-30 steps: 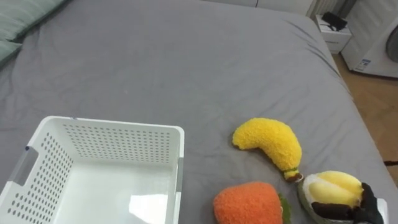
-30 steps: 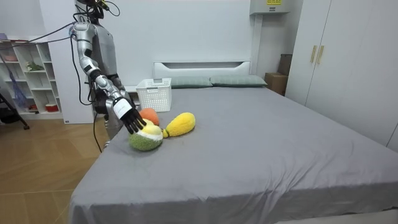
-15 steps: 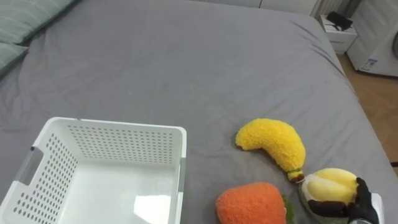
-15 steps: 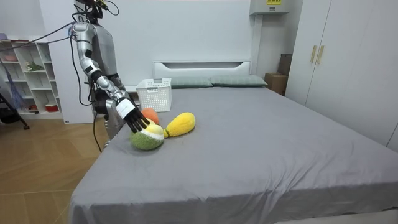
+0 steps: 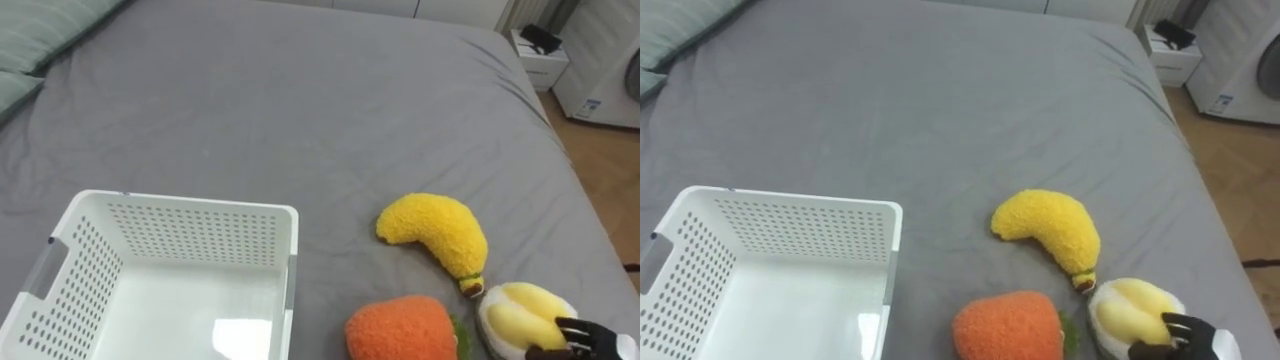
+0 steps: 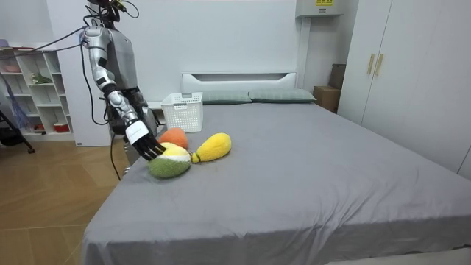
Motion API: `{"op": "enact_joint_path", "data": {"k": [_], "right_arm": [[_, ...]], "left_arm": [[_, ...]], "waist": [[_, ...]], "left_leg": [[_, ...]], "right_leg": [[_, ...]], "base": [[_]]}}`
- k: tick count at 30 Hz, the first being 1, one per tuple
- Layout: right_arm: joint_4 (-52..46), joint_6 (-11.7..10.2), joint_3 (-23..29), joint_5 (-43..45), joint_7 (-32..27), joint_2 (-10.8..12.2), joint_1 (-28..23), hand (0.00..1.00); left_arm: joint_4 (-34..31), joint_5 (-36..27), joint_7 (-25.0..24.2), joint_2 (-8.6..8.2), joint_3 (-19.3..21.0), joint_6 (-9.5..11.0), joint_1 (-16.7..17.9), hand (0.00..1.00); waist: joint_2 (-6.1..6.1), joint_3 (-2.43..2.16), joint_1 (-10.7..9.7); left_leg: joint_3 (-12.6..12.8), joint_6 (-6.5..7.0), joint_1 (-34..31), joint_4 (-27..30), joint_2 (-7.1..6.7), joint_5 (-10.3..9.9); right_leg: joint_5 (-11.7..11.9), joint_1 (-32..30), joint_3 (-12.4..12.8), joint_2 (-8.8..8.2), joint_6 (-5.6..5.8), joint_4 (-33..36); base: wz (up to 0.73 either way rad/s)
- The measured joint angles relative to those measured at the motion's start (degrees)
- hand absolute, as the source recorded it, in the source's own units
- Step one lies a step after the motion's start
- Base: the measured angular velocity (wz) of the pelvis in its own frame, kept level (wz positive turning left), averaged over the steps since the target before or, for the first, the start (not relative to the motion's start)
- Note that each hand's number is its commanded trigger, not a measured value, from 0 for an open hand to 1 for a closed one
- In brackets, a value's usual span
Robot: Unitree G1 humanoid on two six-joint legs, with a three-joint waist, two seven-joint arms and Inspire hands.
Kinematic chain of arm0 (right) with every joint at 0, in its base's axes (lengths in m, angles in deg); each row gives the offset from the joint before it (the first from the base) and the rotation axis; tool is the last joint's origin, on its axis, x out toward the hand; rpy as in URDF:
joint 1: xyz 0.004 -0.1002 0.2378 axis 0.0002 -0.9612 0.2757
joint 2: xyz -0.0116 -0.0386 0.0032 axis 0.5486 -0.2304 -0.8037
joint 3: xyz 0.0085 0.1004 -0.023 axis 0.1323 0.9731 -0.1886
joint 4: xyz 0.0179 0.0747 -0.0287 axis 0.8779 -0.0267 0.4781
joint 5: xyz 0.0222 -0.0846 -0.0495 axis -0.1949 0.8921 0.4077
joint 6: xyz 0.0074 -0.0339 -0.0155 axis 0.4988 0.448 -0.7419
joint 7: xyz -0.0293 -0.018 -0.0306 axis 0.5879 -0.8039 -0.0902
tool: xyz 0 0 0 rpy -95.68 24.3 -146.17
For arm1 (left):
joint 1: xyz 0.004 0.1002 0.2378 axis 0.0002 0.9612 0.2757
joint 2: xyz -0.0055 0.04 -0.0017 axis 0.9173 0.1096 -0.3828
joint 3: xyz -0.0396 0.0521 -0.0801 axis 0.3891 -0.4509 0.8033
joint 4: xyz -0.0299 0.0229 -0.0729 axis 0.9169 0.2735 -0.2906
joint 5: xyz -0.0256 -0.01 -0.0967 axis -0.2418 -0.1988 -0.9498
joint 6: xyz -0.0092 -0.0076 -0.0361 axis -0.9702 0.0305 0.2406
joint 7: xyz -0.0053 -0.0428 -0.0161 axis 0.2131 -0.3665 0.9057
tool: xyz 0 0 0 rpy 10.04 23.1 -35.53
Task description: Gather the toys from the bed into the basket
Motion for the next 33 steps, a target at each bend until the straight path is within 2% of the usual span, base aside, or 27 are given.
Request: {"op": "enact_joint_path", "data": {"k": [9, 28, 33], "right_arm": [[-0.44, 0.0, 0.53, 1.27, 2.21, 0.01, 0.03, 1.0], [-0.36, 0.01, 1.66, 1.76, 2.53, 0.08, 0.0, 1.0], [-0.24, 0.0, 2.75, -0.9, 2.22, 0.12, -0.01, 1.0]], "left_arm": [[-0.03, 0.0, 0.0, 0.02, 0.1, 0.0, -0.16, 0.0], [-0.04, 0.55, -0.09, 0.17, 0.23, 0.01, 0.01, 0.0], [-0.08, 0.58, -0.08, 0.17, 0.66, 0.13, -0.27, 0.0]], "waist": [[-0.09, -0.05, 0.31], [-0.03, -0.16, 0.33], [-0.1, -0.2, 0.31]], "left_leg": [[0.0, -0.02, 0.01, 0.14, -0.05, 0.05], [-0.4, -0.02, -0.26, 0.57, -0.04, 0.04], [-0.41, -0.01, -0.15, 0.81, -0.04, 0.04]], "right_leg": [[-0.01, -0.16, 0.0, 0.0, 0.01, -0.23], [0.0, -0.03, -0.54, -0.05, -0.01, -0.06], [0.0, -0.06, -0.53, -0.21, -0.01, -0.04]], "base": [[0.0], [0.0], [0.0]]}}
